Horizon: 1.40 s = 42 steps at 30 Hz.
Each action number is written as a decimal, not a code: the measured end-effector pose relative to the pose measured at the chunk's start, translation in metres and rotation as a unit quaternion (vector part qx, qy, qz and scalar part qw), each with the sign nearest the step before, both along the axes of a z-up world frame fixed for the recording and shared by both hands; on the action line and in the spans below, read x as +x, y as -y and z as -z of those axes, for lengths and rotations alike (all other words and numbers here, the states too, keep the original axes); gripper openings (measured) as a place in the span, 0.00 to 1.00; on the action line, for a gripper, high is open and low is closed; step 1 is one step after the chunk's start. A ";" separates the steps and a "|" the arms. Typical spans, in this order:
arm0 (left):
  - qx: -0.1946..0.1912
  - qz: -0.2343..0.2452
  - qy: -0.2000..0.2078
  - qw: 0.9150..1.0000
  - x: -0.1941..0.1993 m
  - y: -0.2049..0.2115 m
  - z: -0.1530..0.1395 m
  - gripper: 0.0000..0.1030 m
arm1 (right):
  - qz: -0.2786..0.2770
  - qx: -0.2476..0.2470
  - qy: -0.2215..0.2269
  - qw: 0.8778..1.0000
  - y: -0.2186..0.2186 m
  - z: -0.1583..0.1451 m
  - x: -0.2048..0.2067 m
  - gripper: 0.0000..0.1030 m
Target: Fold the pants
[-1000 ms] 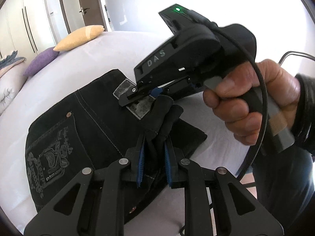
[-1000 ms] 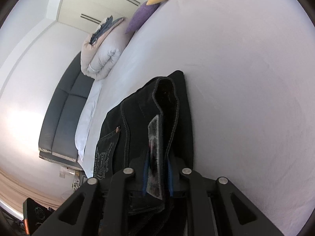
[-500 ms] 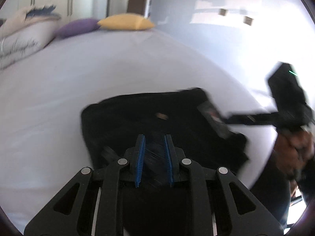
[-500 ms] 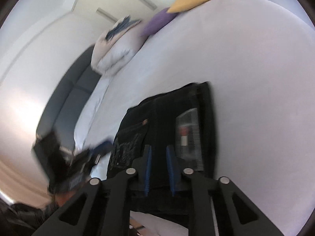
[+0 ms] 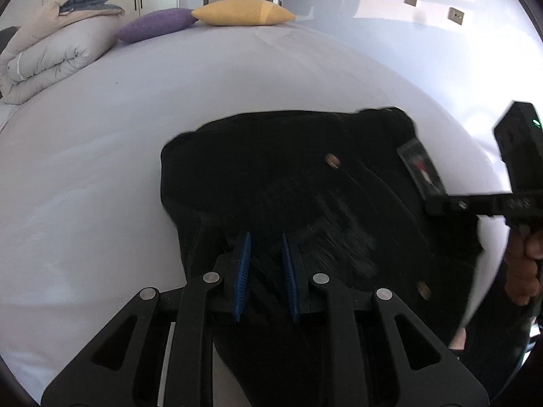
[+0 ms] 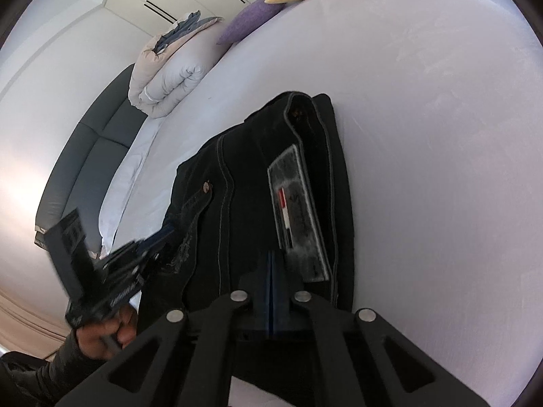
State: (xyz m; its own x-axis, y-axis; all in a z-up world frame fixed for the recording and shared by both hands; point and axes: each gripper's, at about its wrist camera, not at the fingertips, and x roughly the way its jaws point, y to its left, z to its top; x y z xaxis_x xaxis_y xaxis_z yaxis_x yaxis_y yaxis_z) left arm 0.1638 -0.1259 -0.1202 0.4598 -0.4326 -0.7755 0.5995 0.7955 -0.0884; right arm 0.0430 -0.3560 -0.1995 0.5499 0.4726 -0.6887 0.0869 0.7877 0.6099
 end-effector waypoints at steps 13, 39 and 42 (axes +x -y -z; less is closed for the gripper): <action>0.011 -0.013 0.005 1.000 -0.055 -0.008 -0.002 0.18 | 0.026 -0.029 0.028 0.999 -0.005 -0.012 -0.071 0.00; -0.103 -0.107 -0.045 0.988 -0.027 -0.094 -0.024 0.95 | 0.056 -0.024 0.063 0.996 0.036 -0.049 -0.062 0.65; -0.101 -0.101 -0.077 0.987 -0.012 -0.088 -0.011 0.95 | 0.036 -0.013 0.043 0.998 0.036 -0.042 -0.038 0.65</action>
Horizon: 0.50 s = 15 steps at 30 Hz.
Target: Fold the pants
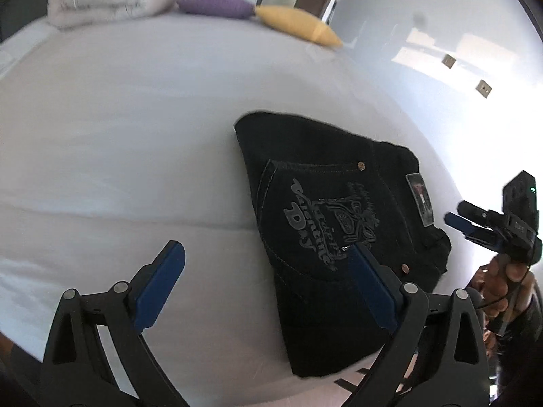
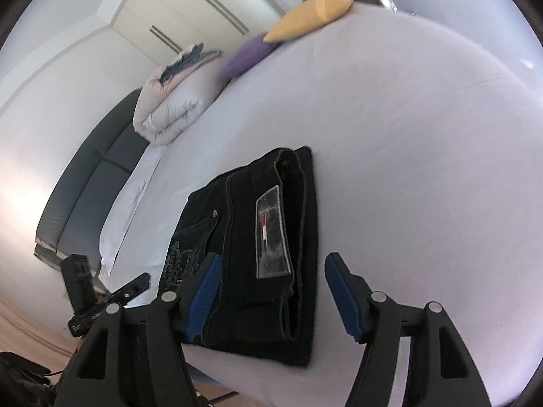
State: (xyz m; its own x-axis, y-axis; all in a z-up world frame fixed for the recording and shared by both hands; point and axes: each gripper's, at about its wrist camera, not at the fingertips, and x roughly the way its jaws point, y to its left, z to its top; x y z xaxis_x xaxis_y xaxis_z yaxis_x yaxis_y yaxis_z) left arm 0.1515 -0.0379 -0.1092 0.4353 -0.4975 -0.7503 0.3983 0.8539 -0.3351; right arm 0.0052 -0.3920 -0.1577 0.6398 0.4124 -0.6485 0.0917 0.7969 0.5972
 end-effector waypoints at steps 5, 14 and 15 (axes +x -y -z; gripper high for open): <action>-0.015 0.012 -0.030 0.999 0.018 0.012 0.008 0.95 | 0.005 0.022 -0.043 0.999 0.006 0.019 0.032 0.65; -0.038 0.039 -0.100 0.993 0.055 0.030 0.029 0.73 | -0.004 0.084 -0.082 0.993 0.010 0.044 0.064 0.53; -0.040 0.043 -0.103 0.993 0.057 0.033 0.029 0.68 | -0.003 0.088 -0.083 0.993 0.010 0.046 0.066 0.52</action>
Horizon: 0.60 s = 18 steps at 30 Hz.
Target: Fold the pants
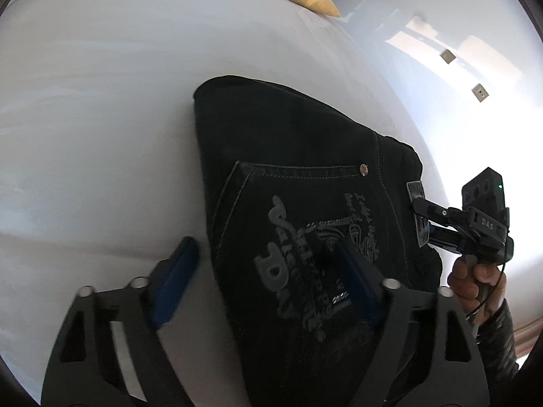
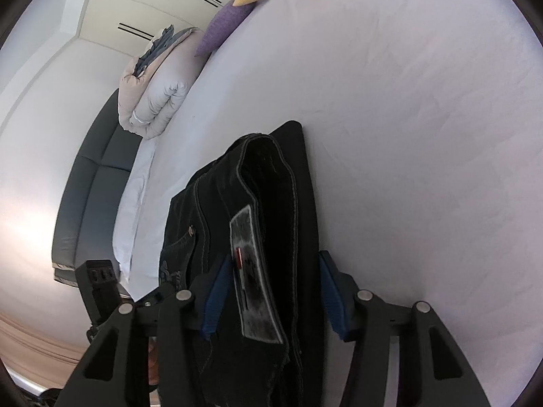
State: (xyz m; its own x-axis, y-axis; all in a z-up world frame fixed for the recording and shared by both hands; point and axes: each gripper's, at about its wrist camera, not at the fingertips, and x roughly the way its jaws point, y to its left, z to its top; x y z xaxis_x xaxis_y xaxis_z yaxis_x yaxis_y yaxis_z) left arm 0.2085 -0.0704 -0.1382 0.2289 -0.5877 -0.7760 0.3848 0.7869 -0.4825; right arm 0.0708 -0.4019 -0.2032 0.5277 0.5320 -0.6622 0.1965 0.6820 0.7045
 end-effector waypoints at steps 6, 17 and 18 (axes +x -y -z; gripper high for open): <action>0.012 0.011 -0.001 1.000 0.002 0.015 -0.004 0.52 | -0.005 -0.012 -0.009 1.000 -0.010 0.002 0.007 0.41; 0.055 0.021 0.050 0.997 -0.016 0.035 -0.024 0.29 | -0.008 -0.151 0.015 0.988 -0.043 -0.025 0.000 0.24; 0.059 0.022 0.054 0.997 -0.019 0.042 -0.024 0.28 | -0.009 -0.166 0.020 0.986 -0.048 -0.029 -0.002 0.23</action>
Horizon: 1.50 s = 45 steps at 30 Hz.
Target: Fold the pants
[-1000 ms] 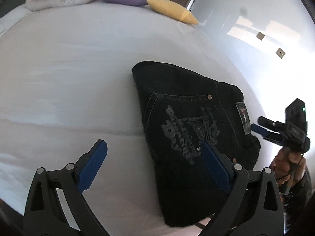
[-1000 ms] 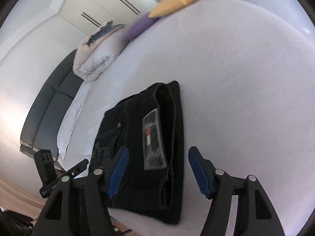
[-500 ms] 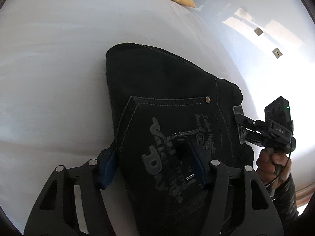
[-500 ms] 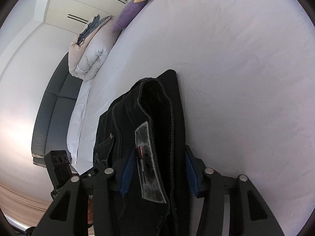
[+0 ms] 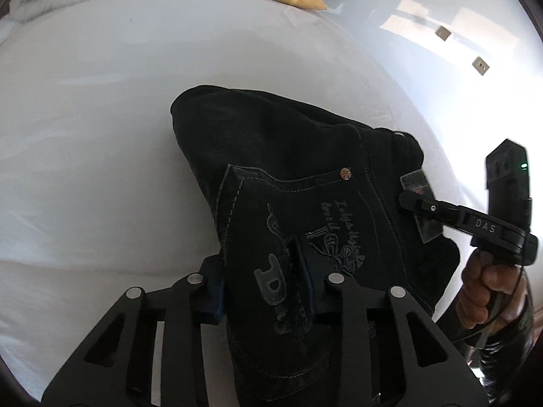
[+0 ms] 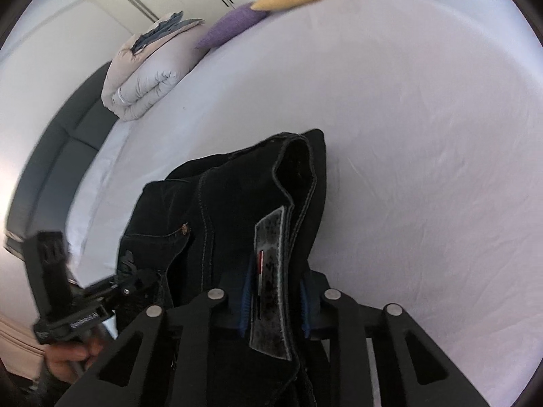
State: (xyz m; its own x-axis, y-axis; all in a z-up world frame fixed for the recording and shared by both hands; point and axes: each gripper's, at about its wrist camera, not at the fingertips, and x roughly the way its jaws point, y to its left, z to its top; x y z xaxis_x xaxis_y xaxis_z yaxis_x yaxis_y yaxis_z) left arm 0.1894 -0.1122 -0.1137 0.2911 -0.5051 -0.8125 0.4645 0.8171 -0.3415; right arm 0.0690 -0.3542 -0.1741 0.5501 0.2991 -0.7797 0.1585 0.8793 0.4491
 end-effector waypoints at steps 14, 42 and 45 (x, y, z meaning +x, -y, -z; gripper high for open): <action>0.019 0.008 0.056 0.998 -0.009 0.009 -0.047 0.23 | -0.014 -0.040 0.054 0.998 -0.019 -0.048 -0.002 0.21; 0.051 0.015 0.063 0.997 0.126 0.051 -0.019 0.24 | 0.000 -0.017 0.046 0.999 0.043 -0.014 0.127 0.21; 0.044 0.017 0.065 0.997 0.124 0.048 -0.012 0.26 | 0.004 0.001 0.040 0.999 0.051 -0.001 0.130 0.22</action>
State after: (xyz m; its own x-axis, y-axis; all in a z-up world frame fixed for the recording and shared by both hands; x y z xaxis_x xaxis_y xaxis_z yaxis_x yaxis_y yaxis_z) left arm 0.3137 -0.1601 -0.1022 0.3805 -0.4442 -0.8111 0.5273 0.8248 -0.2044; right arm 0.1988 -0.4052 -0.1730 0.6133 0.2964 -0.7321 0.1278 0.8775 0.4623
